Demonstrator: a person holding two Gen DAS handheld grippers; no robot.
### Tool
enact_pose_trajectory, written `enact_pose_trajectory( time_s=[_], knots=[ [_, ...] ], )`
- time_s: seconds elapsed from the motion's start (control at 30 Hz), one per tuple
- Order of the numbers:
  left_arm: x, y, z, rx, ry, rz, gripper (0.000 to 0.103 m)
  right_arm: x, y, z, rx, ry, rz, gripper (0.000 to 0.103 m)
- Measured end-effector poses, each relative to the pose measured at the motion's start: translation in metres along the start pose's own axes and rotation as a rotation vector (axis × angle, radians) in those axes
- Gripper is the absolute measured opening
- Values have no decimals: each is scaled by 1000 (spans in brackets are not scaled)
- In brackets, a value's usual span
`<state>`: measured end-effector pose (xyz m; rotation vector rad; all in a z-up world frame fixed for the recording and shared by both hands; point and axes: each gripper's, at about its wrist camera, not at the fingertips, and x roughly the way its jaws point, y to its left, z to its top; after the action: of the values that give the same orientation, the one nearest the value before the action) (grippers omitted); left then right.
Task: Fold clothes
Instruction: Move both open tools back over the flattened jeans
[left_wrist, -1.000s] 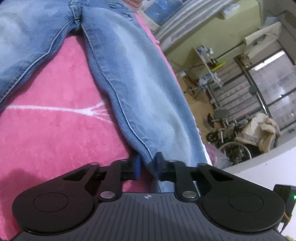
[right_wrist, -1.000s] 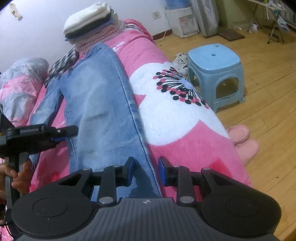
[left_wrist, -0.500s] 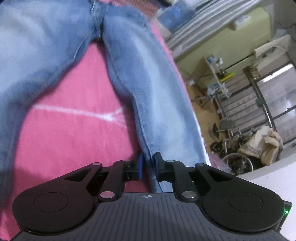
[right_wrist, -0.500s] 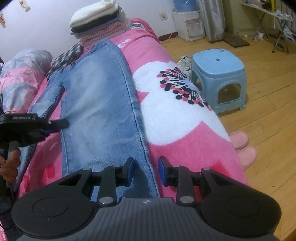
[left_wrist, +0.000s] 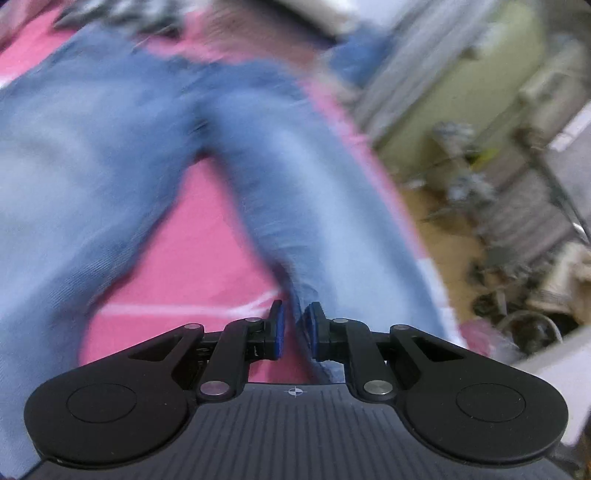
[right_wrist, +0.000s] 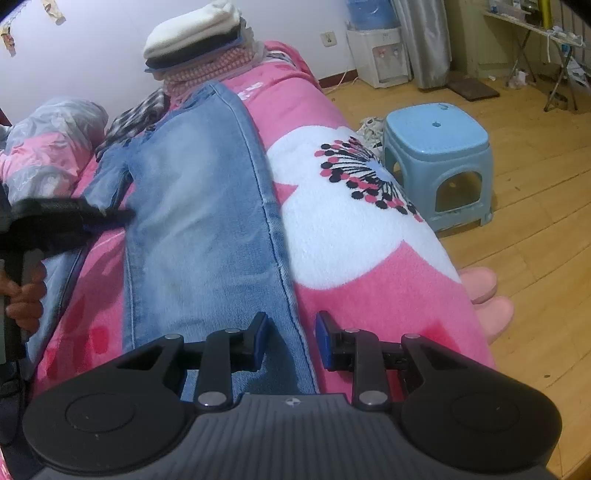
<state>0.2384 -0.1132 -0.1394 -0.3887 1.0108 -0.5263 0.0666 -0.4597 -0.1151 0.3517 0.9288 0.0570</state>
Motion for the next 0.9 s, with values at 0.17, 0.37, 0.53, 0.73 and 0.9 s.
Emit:
enact_pose_trajectory(
  time_s=[0.17, 0.37, 0.53, 0.73, 0.9],
  knots=[
    [-24, 9, 5, -24, -86, 31, 12, 0, -2, -4, 11, -16, 5, 30],
    [-20, -23, 13, 129, -142, -27, 14, 1, -1, -6, 11, -27, 4, 30],
    [14, -5, 14, 57, -41, 76, 19, 0, -1, -6, 6, -31, 6, 30],
    [-3, -3, 18, 47, -31, 88, 18, -4, 5, 3, -24, -26, 2, 30],
    [-20, -6, 23, 60, -26, 83, 18, -21, 22, 22, -64, -76, 8, 31]
  ],
)
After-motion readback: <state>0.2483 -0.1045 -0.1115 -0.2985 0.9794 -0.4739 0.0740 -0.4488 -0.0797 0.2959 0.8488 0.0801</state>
